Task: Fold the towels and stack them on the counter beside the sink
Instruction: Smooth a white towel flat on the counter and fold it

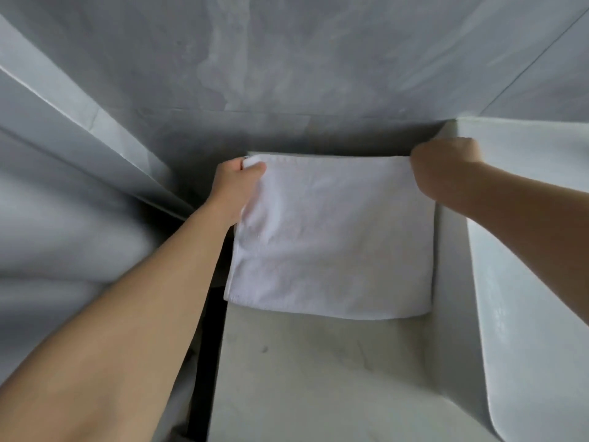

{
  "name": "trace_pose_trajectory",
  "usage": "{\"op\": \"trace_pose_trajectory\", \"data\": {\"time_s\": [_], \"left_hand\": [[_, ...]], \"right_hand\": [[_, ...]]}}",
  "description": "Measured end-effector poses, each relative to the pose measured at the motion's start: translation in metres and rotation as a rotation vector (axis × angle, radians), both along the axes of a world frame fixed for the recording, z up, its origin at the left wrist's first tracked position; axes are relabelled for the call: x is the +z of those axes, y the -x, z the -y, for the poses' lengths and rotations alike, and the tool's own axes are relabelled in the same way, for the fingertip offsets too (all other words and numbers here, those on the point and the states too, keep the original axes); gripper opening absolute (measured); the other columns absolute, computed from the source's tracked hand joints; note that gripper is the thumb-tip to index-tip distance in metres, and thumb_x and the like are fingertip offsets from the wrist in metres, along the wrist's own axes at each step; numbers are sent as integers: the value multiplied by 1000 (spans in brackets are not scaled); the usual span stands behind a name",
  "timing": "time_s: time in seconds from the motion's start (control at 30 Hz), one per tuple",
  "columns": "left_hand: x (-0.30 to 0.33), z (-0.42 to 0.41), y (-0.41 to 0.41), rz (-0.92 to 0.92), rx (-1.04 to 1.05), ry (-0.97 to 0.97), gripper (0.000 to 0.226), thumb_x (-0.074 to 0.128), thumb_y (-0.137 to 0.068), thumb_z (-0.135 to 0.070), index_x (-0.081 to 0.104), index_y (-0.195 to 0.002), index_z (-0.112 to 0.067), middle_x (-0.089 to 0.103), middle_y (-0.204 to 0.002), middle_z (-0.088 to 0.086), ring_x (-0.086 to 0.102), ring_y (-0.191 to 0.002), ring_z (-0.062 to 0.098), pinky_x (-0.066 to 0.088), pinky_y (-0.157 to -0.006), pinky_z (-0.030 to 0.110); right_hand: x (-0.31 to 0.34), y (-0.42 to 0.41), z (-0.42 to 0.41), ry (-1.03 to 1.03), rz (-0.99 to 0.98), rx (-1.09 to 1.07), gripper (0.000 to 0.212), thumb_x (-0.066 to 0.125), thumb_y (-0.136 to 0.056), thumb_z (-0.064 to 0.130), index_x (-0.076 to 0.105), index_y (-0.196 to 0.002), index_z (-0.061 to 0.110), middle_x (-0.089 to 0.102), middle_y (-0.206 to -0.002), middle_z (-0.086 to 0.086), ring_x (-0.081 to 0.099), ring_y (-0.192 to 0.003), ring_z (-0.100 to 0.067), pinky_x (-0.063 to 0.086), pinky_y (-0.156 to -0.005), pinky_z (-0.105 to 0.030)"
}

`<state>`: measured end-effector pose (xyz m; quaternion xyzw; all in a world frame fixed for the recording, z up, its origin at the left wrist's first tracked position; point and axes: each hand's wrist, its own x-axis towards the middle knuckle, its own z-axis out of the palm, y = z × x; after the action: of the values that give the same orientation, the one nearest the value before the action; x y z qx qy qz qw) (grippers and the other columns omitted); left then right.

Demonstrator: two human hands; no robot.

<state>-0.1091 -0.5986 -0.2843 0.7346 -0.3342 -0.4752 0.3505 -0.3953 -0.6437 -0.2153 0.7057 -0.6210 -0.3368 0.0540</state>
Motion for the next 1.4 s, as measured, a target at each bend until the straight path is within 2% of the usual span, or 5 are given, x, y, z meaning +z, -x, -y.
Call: {"op": "trace_pose_trajectory", "data": {"time_s": [0.6,0.77,1.1,1.3,1.4], "left_hand": [[-50,26,22,514,136,78,46,59,-95,-28,35,-58,-13,36,-53,-2,30,-49,14,22,-49,29],[-49,16,37,570,98,86,34,58,-99,-27,61,-123,-4,54,-115,10,51,-106,24,38,-82,26],[-34,18,36,642,58,-82,45,58,-96,-34,55,-136,-15,46,-138,13,43,-123,33,37,-99,37],[-34,48,8,368,-141,-77,26,46,-94,-31,50,-76,-14,44,-75,3,38,-69,23,35,-64,34],[-38,51,4,326,-91,-29,33,50,-97,-31,45,-77,-6,36,-68,2,32,-63,19,31,-61,35]], "right_hand": [[-52,-12,38,-67,192,-227,34,44,-96,8,60,-124,-2,59,-128,-21,56,-120,-38,49,-90,-43],[-64,-7,31,74,608,-531,44,48,-95,14,41,-135,-5,46,-137,-29,47,-126,-43,41,-101,-41],[-99,-11,22,286,887,-743,39,47,-97,29,44,-126,3,36,-137,-26,36,-127,-45,30,-111,-44],[-94,-2,28,199,728,-534,37,45,-101,25,39,-128,1,41,-132,-30,44,-120,-49,38,-99,-45],[-98,1,28,185,676,-443,39,42,-101,15,32,-134,-2,48,-130,-30,49,-117,-47,43,-92,-46]]}}
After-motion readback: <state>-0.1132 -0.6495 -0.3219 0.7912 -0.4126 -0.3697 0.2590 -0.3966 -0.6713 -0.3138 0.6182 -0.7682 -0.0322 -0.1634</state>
